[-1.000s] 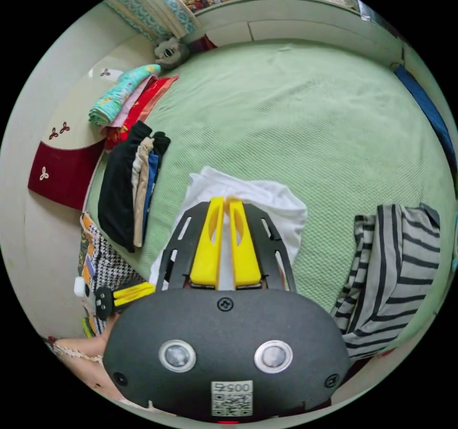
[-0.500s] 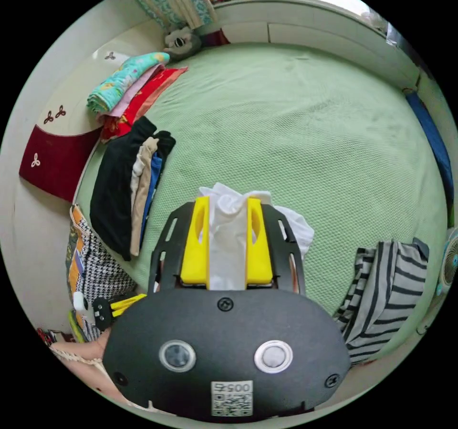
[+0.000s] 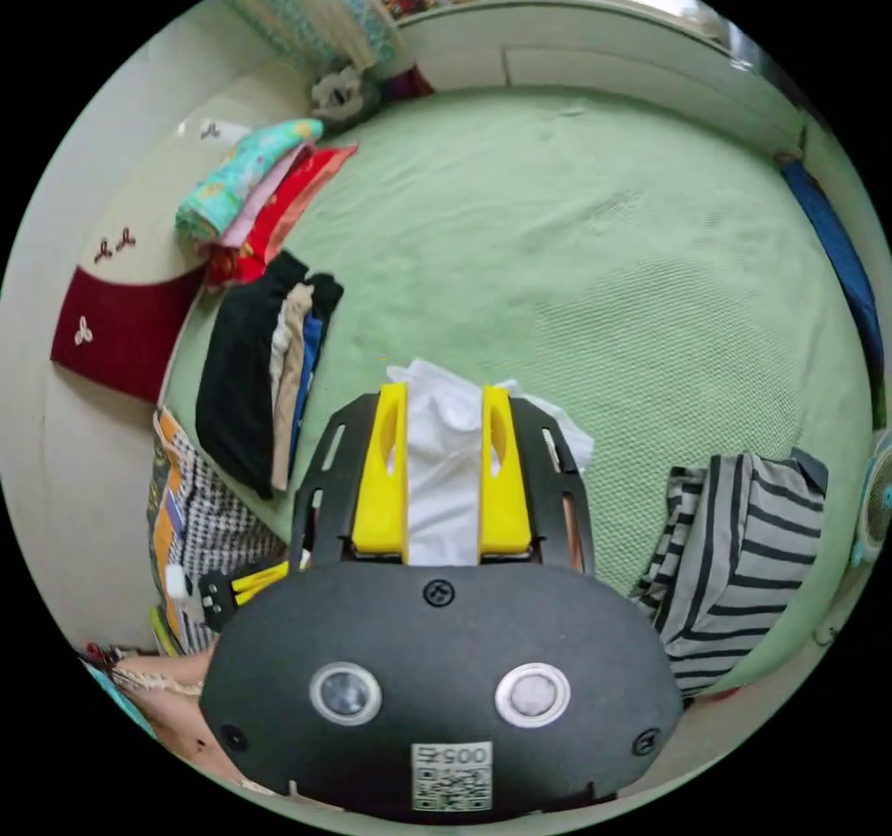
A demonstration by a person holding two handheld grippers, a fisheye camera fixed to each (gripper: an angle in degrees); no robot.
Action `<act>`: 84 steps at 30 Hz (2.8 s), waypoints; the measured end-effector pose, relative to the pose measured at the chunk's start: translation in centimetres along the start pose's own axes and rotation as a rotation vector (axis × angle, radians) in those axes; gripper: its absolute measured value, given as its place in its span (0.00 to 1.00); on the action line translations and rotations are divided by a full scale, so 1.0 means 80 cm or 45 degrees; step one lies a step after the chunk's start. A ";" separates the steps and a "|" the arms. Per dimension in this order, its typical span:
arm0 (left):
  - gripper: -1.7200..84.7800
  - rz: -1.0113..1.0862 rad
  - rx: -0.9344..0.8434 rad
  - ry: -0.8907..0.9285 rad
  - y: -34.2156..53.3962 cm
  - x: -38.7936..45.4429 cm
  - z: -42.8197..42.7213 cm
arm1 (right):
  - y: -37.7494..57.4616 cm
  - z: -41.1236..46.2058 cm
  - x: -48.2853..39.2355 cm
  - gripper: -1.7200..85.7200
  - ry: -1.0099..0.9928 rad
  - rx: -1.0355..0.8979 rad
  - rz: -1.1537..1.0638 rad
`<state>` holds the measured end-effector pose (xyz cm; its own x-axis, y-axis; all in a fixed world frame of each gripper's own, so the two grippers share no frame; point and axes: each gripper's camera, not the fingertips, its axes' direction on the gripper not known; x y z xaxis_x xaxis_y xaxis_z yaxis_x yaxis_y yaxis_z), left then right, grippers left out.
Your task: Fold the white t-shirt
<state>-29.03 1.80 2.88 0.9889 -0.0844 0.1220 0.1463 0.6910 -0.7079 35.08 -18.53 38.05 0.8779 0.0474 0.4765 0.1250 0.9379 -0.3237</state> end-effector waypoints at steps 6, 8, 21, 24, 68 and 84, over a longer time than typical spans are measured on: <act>0.02 0.017 -0.002 -0.006 0.002 0.004 -0.002 | -0.006 0.074 -0.044 0.15 -0.043 -0.172 -0.023; 0.02 0.022 -0.005 -0.010 0.003 0.006 -0.002 | -0.016 0.106 -0.046 0.15 0.052 -0.249 0.047; 0.02 0.051 -0.033 0.008 0.011 0.007 0.008 | -0.019 0.150 -0.038 0.02 0.063 -0.184 0.180; 0.02 0.058 -0.026 0.011 0.014 0.007 0.007 | -0.009 0.131 -0.041 0.01 0.031 -0.154 0.161; 0.09 -0.224 0.066 -0.022 0.067 -0.066 -0.025 | 0.361 0.032 -0.199 0.01 0.257 0.294 -0.589; 0.22 -0.226 -0.042 0.039 0.020 -0.047 0.026 | 0.382 -0.018 -0.037 0.17 0.208 0.474 -0.197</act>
<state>-32.57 4.75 2.71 0.9478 -0.2247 0.2263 0.3187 0.6395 -0.6996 36.95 9.50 25.58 0.9272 -0.1302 0.3513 0.1118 0.9911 0.0721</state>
